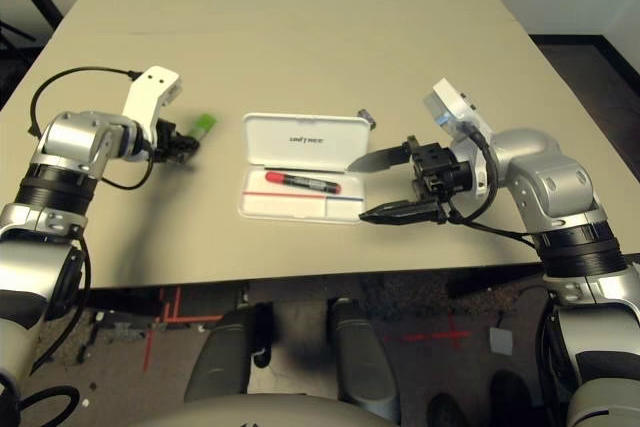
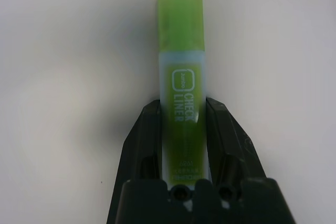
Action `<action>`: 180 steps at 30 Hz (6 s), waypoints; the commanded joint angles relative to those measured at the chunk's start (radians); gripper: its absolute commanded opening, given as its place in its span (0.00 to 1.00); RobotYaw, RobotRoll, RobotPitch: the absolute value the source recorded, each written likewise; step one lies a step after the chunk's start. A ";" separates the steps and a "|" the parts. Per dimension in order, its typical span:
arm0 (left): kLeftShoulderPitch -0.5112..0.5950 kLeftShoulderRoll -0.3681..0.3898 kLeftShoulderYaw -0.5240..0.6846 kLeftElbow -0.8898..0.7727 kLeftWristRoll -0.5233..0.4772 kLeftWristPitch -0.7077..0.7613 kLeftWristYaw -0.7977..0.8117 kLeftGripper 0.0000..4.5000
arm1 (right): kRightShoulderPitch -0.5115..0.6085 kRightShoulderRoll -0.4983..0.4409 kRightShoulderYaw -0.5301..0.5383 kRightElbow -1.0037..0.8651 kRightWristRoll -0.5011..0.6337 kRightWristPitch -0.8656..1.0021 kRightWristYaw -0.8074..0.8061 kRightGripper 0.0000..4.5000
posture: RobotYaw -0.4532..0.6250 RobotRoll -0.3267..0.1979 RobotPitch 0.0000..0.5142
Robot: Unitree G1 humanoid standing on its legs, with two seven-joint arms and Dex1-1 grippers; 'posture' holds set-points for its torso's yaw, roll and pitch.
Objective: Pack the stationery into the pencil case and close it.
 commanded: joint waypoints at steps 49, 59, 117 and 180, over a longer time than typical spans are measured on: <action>0.162 0.241 -0.220 -0.681 -0.054 -0.415 -0.646 0.24 | -0.005 -0.085 -0.015 0.136 -0.037 -0.181 0.040 1.00 | 0.45 0.62 0.31; 0.070 0.104 -0.319 -0.508 0.030 -0.553 -0.701 0.24 | 0.069 -0.094 -0.089 0.035 -0.024 -0.122 0.003 1.00 | 0.39 0.62 0.32; 0.100 0.158 -0.073 -0.507 -0.111 -0.464 -0.757 0.99 | -0.184 -0.072 -0.124 0.170 -0.186 0.125 -0.487 1.00 | 0.41 0.62 0.33; 0.239 0.228 0.025 -0.716 -0.278 -0.316 -0.563 1.00 | -0.464 0.202 -0.047 0.702 -0.548 0.060 -0.683 0.05 | 0.48 0.62 0.44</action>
